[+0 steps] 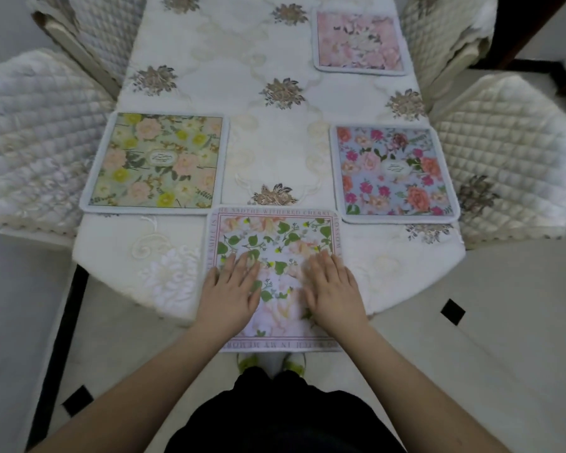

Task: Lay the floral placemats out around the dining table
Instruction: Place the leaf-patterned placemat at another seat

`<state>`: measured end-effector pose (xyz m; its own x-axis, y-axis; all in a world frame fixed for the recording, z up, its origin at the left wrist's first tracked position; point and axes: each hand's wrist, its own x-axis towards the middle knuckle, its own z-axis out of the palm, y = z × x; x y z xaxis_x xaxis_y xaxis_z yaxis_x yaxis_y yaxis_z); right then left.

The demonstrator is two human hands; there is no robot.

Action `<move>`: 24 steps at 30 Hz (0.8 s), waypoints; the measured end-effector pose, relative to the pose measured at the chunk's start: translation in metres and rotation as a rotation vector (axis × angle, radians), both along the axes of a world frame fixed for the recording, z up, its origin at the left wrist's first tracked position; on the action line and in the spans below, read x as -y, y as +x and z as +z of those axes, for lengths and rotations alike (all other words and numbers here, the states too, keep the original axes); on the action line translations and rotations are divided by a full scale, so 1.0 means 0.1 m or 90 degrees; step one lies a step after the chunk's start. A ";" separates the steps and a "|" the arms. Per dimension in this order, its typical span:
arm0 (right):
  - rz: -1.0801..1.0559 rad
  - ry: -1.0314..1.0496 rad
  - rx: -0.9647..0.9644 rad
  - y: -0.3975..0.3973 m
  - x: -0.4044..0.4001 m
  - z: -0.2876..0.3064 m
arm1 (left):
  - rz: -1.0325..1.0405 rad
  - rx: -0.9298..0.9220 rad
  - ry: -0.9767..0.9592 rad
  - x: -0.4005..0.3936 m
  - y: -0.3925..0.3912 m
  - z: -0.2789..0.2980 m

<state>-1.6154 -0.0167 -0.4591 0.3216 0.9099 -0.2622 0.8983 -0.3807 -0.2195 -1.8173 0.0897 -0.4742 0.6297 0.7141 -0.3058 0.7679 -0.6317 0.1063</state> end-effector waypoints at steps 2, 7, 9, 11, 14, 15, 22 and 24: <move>-0.001 -0.007 -0.017 0.01 0.05 -0.06 | -0.001 -0.003 0.002 0.02 -0.03 -0.06; -0.022 -0.033 -0.026 0.06 0.13 -0.16 | 0.006 0.031 -0.005 -0.01 -0.14 -0.15; -0.074 -0.040 -0.035 0.09 0.14 -0.17 | 0.053 0.041 -0.001 -0.03 -0.18 -0.15; -0.128 -0.056 -0.064 0.10 0.15 -0.17 | 0.148 0.049 -0.010 -0.05 -0.19 -0.15; -0.148 -0.066 -0.101 0.09 0.13 -0.15 | 0.256 0.061 -0.077 -0.08 -0.15 -0.13; -0.148 -0.058 -0.111 0.09 0.12 -0.13 | 0.262 0.075 -0.092 -0.09 -0.13 -0.12; -0.137 0.005 -0.142 0.11 0.18 -0.07 | 0.388 0.213 -0.149 -0.07 -0.13 -0.04; -0.133 0.023 -0.152 0.11 0.19 -0.05 | 0.406 0.236 -0.160 -0.07 -0.15 -0.04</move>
<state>-1.6043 -0.0362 -0.4637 0.4357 0.8405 -0.3220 0.7227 -0.5399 -0.4315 -1.8321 0.0966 -0.4780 0.2137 0.9096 -0.3564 0.8606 -0.0027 0.5092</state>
